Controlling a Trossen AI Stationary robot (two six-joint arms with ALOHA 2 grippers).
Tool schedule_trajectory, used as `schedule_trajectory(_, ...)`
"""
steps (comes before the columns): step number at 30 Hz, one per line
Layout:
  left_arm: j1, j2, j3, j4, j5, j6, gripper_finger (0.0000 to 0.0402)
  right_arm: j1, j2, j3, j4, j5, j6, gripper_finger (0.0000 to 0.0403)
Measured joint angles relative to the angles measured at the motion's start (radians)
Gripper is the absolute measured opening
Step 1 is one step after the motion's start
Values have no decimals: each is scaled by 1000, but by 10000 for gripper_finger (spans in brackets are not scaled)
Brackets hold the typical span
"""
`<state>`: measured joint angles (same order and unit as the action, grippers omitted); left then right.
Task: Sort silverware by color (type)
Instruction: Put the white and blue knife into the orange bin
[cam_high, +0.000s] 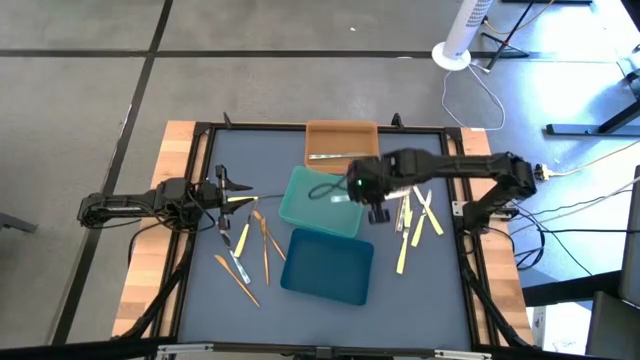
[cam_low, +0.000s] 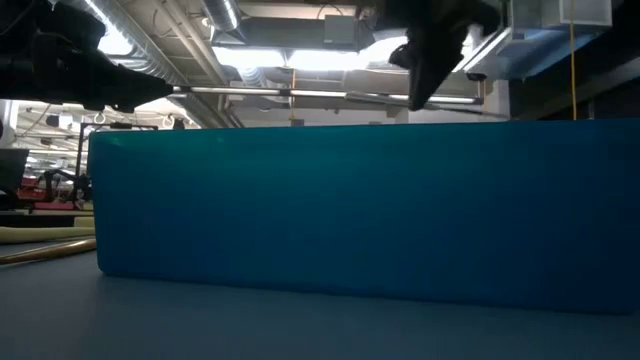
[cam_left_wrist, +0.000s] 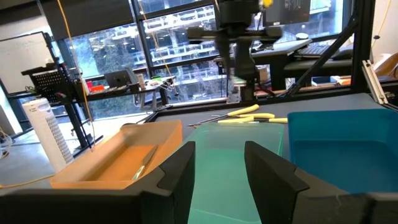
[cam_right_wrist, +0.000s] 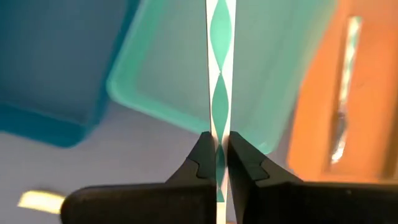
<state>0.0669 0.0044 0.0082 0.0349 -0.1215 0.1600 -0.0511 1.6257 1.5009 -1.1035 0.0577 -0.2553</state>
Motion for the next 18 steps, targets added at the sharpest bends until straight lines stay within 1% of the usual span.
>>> schedule_trajectory(8,0,0,0,0,0,0,133,-164,15,0,128,-71,-179,4)
schedule_trajectory(14,0,0,0,-1,-2,0,133,-242,92,0,266,-119,-298,4)
schedule_trajectory(18,0,0,0,-1,-10,0,133,-290,143,0,342,-121,-333,4)
